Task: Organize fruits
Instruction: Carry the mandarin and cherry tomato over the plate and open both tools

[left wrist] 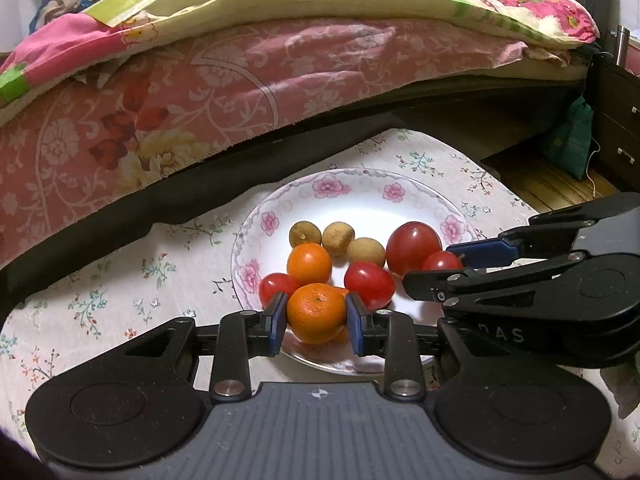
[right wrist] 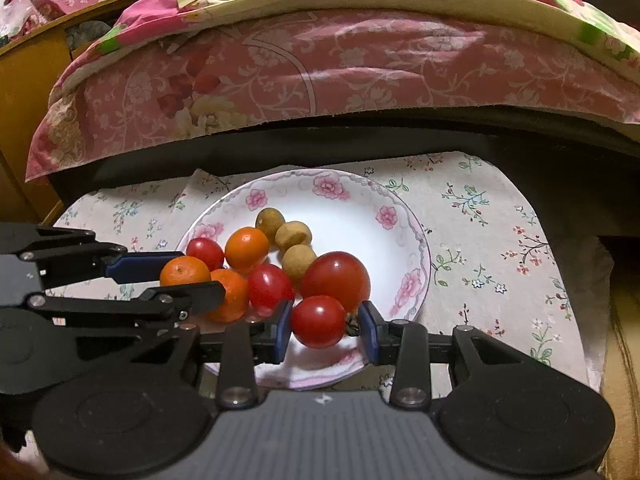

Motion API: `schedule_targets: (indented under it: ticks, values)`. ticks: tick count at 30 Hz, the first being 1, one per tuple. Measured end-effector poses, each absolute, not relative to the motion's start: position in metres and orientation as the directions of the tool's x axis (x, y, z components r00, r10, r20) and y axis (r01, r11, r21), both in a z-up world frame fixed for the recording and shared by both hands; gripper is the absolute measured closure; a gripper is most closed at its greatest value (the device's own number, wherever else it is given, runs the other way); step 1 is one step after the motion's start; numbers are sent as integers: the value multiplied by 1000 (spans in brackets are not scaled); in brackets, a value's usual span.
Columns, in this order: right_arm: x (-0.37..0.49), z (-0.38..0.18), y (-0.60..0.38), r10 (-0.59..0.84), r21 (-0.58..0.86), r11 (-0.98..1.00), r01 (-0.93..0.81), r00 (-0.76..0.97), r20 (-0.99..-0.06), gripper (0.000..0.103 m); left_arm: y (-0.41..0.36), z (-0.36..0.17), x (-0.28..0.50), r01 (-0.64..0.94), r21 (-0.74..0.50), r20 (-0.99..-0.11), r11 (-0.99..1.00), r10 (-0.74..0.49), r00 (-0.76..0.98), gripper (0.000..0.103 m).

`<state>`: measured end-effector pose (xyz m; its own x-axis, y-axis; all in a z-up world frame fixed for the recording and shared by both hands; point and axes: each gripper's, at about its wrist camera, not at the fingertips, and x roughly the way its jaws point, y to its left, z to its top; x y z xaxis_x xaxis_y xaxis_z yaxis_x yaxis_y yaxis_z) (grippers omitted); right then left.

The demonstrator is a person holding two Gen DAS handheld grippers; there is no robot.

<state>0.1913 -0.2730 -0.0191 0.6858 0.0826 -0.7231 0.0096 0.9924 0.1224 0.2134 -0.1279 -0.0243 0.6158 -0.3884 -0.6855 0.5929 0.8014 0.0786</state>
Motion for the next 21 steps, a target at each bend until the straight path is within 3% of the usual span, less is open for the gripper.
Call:
schedule_targets:
  ticks: [11, 21]
  values:
    - [195, -19, -274, 69, 119, 993, 22, 703, -708, 59, -131, -23, 218, 593, 88, -680, 800, -387, 623, 65]
    - [196, -19, -278, 48, 116, 992, 49, 701, -712, 59, -133, -23, 221, 586, 95, -680, 805, -378, 629, 55]
